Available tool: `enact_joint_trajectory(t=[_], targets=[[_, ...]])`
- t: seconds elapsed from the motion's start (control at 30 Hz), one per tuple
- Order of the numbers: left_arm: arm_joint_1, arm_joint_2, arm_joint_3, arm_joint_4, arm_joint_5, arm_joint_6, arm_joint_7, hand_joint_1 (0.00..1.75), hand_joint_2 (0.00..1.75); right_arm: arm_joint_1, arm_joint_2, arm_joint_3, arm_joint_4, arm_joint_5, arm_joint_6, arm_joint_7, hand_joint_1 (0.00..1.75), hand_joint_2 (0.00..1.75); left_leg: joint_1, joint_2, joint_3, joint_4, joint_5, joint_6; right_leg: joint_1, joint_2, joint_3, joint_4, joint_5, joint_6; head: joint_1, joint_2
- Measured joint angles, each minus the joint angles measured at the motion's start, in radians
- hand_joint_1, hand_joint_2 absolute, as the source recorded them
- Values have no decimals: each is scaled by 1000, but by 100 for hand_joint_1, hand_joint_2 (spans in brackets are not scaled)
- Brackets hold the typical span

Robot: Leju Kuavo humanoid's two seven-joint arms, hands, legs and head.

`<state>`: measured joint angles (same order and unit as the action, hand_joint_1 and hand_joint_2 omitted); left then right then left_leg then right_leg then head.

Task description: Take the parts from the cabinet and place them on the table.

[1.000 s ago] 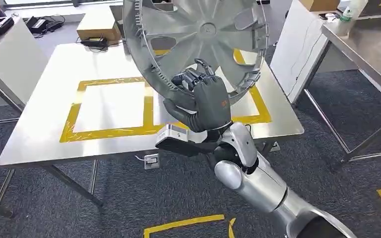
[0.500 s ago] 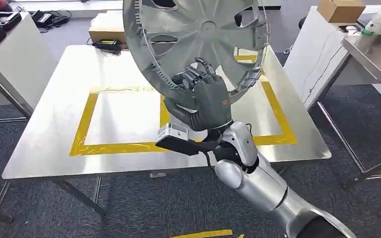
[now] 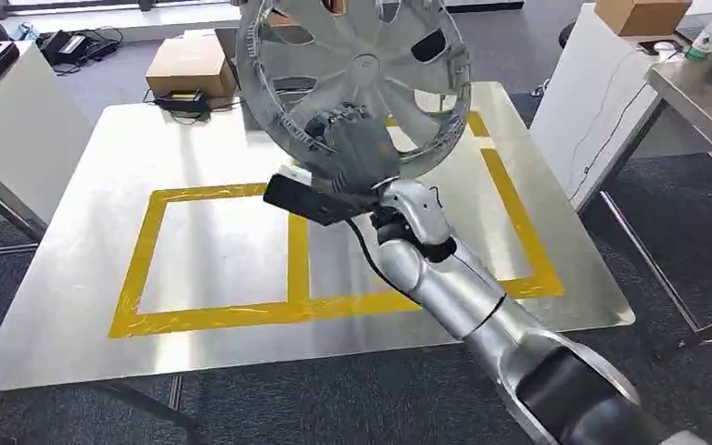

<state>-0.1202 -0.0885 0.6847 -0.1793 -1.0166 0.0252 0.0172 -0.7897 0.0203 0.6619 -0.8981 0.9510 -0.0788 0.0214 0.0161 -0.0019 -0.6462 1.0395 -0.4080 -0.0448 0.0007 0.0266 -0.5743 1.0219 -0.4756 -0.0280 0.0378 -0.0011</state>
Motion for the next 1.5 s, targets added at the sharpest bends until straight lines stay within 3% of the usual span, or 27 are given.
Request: enact_joint_trajectory(t=[0.03,0.07,0.17,0.2,0.23,0.3,0.33,0.37,0.4,0.5,0.57,0.6,0.8,1.0,1.03,1.5], targets=[[-7,0,0,0,0,-3,0,0,175,-59,29,0,84,0,30,16,175,175,-6,0,-2,-13,-36,10,1,3,-4,6,-3,5,-6,0],[-15,1,0,0,0,-5,0,0,175,-110,52,0,155,1,54,30,175,175,-10,-1,3,-5,-25,28,2,3,-13,6,-5,11,-6,0],[-20,1,0,-1,0,-3,-4,0,175,-213,106,0,312,4,96,60,175,175,-3,-6,2,-9,-14,45,5,-1,-11,7,-15,25,-5,0],[-20,1,0,-1,2,-3,-8,0,175,-235,116,0,351,8,110,73,175,175,-1,-7,8,-12,-16,49,4,-10,-20,27,-27,31,-1,0],[-21,2,0,-1,3,0,-8,0,175,-257,125,0,387,12,120,85,0,0,0,-7,11,-13,-21,56,2,-16,-49,80,-53,36,4,0],[-20,4,0,-1,6,3,-8,0,175,-277,133,0,447,19,128,99,0,0,0,-7,16,-13,-29,63,-3,-18,-141,243,-111,42,5,0],[-17,4,0,0,6,3,-6,0,175,-279,133,0,467,19,130,100,0,0,0,-9,22,-12,-35,63,-5,-18,-184,309,-122,44,5,0],[-13,4,0,0,6,4,3,0,175,-279,133,0,483,20,131,101,0,0,0,-11,30,-12,-41,62,-6,-18,-205,325,-107,44,6,0],[-9,4,0,0,6,3,8,0,175,-281,133,0,498,22,131,103,0,0,0,-11,39,-12,-47,61,-5,-18,-202,293,-68,42,7,0],[-5,3,0,0,7,4,0,0,175,-303,133,0,523,22,132,104,0,0,0,-9,69,-11,-70,51,0,-22,-104,40,94,26,8,0],[-10,4,4,0,11,5,-7,0,175,-320,134,-1,543,23,135,111,0,0,-3,-9,67,-10,-77,40,10,-23,-79,-5,67,16,7,0],[-10,6,6,0,11,5,-8,0,175,-319,137,-1,545,23,135,112,0,0,-7,-6,68,-7,-80,45,5,-22,-77,-7,70,29,5,0],[-8,5,8,0,12,5,-8,0,175,-321,135,-2,564,23,135,110,0,0,-5,0,83,-25,-80,36,8,-14,-74,-6,63,17,6,0],[-8,5,16,0,12,5,-8,0,175,-322,135,-2,572,22,135,110,0,0,-5,0,88,-30,-79,30,8,-15,-70,-5,61,13,7,0],[-8,5,16,0,12,5,-8,0,0,-322,135,-2,572,22,135,110,0,0,-5,0,88,-30,-79,30,8,-15,-70,-5,61,13,6,0],[-10,6,25,0,20,6,-11,0,0,-327,154,-2,573,28,135,113,0,0,-6,0,92,-29,-79,30,6,-15,-65,-5,62,12,7,0]])
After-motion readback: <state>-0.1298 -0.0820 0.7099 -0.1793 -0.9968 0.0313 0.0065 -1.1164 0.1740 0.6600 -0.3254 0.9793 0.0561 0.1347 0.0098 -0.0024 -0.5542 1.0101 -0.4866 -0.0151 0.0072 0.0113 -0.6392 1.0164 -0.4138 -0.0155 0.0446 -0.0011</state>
